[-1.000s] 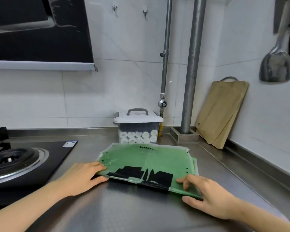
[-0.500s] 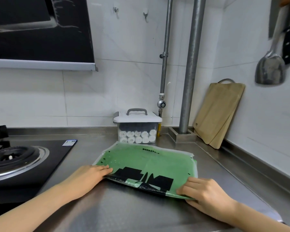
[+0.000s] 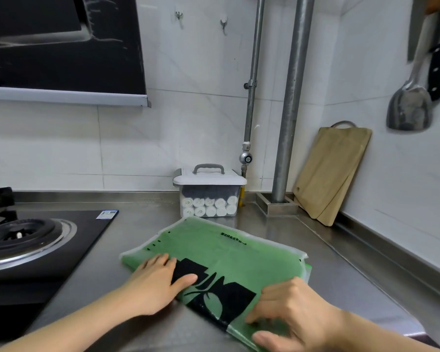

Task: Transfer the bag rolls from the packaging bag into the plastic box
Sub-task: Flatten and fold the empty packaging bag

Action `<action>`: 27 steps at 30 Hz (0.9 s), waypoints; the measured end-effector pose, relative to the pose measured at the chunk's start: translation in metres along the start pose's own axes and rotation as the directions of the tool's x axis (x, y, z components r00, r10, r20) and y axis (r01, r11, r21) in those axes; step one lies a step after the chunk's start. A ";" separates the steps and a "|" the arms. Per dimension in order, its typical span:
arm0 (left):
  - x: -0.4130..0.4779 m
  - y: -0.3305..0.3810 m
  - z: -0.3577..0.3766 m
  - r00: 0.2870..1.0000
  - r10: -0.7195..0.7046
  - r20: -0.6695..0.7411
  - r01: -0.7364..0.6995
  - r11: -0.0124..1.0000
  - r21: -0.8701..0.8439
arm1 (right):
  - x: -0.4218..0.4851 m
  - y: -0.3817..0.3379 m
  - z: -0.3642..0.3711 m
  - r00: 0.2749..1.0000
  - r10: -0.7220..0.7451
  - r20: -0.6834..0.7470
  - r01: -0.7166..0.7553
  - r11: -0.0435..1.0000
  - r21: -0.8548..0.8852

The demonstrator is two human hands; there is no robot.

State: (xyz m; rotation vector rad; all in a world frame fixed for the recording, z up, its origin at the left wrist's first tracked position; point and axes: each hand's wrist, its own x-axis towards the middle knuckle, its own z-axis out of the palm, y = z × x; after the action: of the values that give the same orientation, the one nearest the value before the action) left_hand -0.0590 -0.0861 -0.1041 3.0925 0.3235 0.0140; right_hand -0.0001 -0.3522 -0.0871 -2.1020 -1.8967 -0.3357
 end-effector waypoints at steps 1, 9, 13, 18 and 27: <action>0.002 0.004 0.002 1.000 -0.015 0.017 0.015 1.000 -0.004 | 0.004 -0.006 0.002 1.000 -0.013 0.021 0.013 1.000 0.016; 0.010 0.011 0.015 0.994 0.084 0.069 -0.078 0.993 -0.092 | 0.038 -0.018 0.000 0.997 0.049 -0.051 -0.049 0.999 0.004; 0.010 0.015 0.011 0.966 0.233 0.112 -0.221 0.969 -0.114 | 0.062 -0.020 0.018 0.989 0.125 0.074 -0.134 0.982 0.132; 0.025 -0.001 0.019 0.926 0.366 0.095 -0.377 0.913 0.155 | 0.091 -0.023 0.051 0.958 0.185 0.221 -0.226 0.958 0.176; 0.029 0.007 0.008 0.918 0.368 0.144 -0.357 0.929 -0.098 | 0.074 0.061 0.051 0.819 0.485 0.307 -0.507 0.862 -0.009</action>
State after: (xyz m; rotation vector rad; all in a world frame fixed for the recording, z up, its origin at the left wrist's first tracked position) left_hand -0.0292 -0.0870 -0.1122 3.0076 -0.2540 -0.2090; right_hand 0.0670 -0.2707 -0.1115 -2.6044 -1.3742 0.1812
